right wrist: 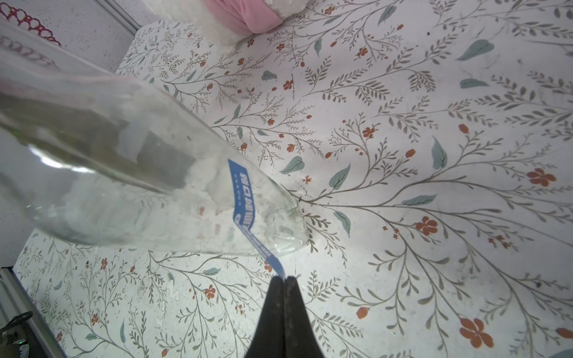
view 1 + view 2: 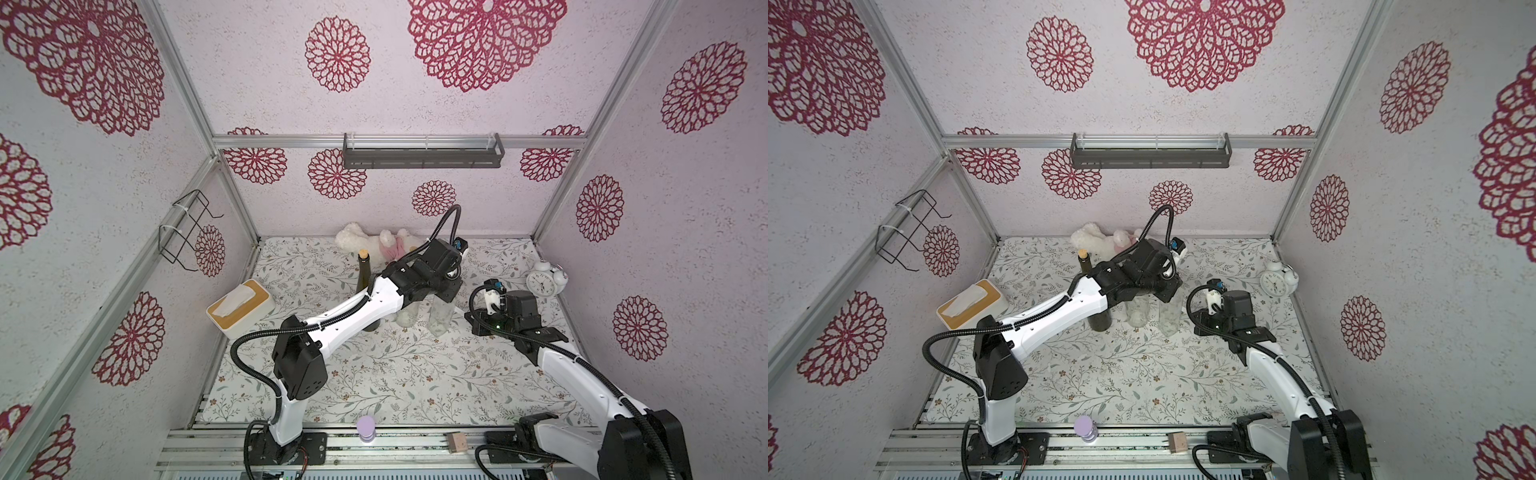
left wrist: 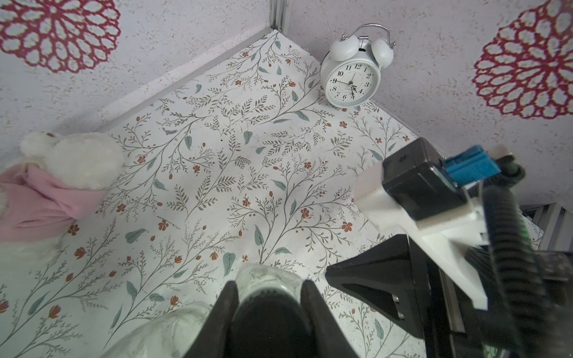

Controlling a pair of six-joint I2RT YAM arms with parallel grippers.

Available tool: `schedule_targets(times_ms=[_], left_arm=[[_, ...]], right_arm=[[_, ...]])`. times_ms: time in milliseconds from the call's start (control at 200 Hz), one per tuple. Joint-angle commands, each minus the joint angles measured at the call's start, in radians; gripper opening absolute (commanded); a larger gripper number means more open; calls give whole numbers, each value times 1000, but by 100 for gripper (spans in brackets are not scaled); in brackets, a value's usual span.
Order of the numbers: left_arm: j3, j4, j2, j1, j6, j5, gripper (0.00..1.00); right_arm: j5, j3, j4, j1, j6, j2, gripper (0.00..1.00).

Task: Remove the label from the bottle
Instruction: Tear open the label from the bottle.

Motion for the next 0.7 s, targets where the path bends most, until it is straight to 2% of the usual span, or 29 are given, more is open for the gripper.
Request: schedule_targets(times_ms=[0, 696], left_arm=[[-19, -90, 1, 5, 16, -16, 0], [1, -92, 9, 1, 32, 17, 0]], right_arm=[[59, 40, -43, -25, -22, 8, 0], [7, 178, 16, -85, -47, 243, 0]])
